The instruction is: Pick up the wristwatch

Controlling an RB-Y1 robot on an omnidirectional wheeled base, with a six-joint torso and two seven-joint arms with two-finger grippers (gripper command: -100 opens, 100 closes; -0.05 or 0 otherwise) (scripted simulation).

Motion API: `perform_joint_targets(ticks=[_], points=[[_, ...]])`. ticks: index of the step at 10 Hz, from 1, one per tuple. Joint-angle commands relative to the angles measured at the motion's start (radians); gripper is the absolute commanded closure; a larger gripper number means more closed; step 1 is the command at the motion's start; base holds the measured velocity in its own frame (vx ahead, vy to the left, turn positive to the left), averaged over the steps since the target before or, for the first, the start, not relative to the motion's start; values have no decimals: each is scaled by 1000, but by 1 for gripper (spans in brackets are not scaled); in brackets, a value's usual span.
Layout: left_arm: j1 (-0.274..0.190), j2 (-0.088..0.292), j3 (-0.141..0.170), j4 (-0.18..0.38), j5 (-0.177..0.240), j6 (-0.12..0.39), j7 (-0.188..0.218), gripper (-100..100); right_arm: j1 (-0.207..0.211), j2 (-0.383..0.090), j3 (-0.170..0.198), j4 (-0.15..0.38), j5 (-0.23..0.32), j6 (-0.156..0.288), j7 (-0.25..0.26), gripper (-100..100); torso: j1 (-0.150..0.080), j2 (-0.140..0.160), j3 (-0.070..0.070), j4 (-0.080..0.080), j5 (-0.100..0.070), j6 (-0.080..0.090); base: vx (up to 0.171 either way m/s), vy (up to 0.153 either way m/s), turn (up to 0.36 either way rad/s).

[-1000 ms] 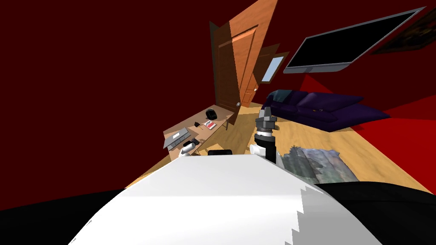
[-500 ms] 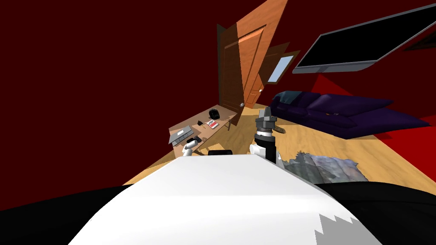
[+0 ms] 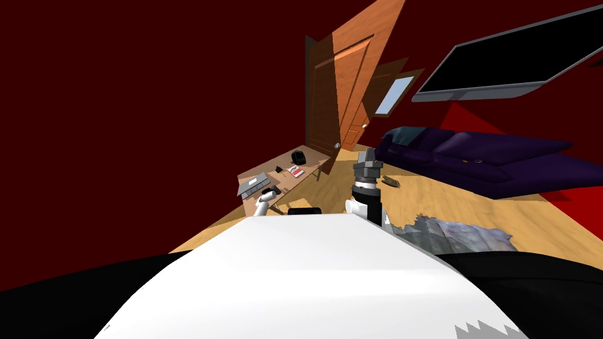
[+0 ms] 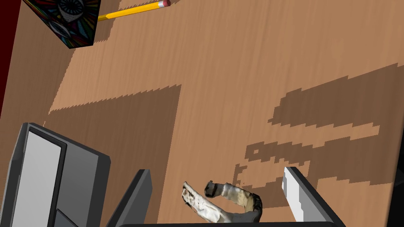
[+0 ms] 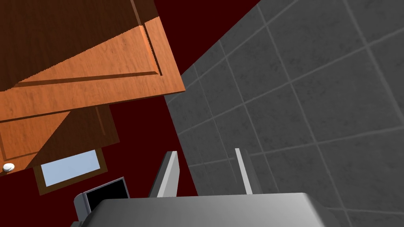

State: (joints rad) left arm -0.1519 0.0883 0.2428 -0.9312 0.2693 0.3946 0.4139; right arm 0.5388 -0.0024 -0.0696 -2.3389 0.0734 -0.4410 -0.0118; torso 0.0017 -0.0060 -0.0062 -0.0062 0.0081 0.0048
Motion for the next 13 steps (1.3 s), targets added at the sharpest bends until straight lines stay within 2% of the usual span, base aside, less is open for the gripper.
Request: perform_joint_targets(ticks=[1, 2, 3, 5, 6, 7, 9, 10, 11, 13], points=[[-14, 3, -2, 50, 3, -5, -2, -100, 0, 0, 0, 0, 0, 0, 0, 0, 0, 0, 0, 0, 0, 0, -3, 5, -28], [-59, 3, -24, 78, -13, -32, 2, -100, 0, 0, 0, 0, 0, 0, 0, 0, 0, 0, 0, 0, 0, 0, -24, 21, 301], [-91, 3, -24, 112, -13, -32, 2, -100, 0, 0, 0, 0, 0, 0, 0, 0, 1, 0, 0, 0, 0, -1, -26, 11, 149], [-96, 3, -24, 154, -13, -32, 2, -100, 0, 0, 0, 0, 0, 0, 0, 0, 0, 0, 0, 0, 0, 0, -6, 3, -20], [-96, 3, -24, 154, -13, -32, 2, -100, 0, 0, 0, 0, 0, 0, 0, 0, 0, 0, 0, 0, 0, 0, 0, 0, 0], [-141, 4, -45, 188, -29, -59, 5, -100, 0, 0, 0, 0, 0, 0, 0, 0, 0, -1, 0, 0, 0, 0, -20, 17, 313], [-179, 4, -45, 240, -29, -59, 5, -100, 0, 0, 0, 0, 0, 0, 0, 0, 0, 0, 0, 0, 0, 0, -19, 8, 63], [-224, 4, -67, 278, -45, -86, 9, -100, 0, 0, 0, 0, 0, 0, 0, 0, 0, 0, 0, 0, 0, 0, -27, 22, 253], [-256, 4, -67, 319, -45, -86, 9, -100, 0, 0, 0, 0, 0, 0, 0, 0, 1, 0, 0, 0, 0, -1, -26, 16, 160], [-262, 4, -67, 352, -45, -86, 9, -100, 0, 0, 0, 0, 0, 0, 0, 0, 0, 0, 0, 0, 0, 0, -5, 5, -19]])
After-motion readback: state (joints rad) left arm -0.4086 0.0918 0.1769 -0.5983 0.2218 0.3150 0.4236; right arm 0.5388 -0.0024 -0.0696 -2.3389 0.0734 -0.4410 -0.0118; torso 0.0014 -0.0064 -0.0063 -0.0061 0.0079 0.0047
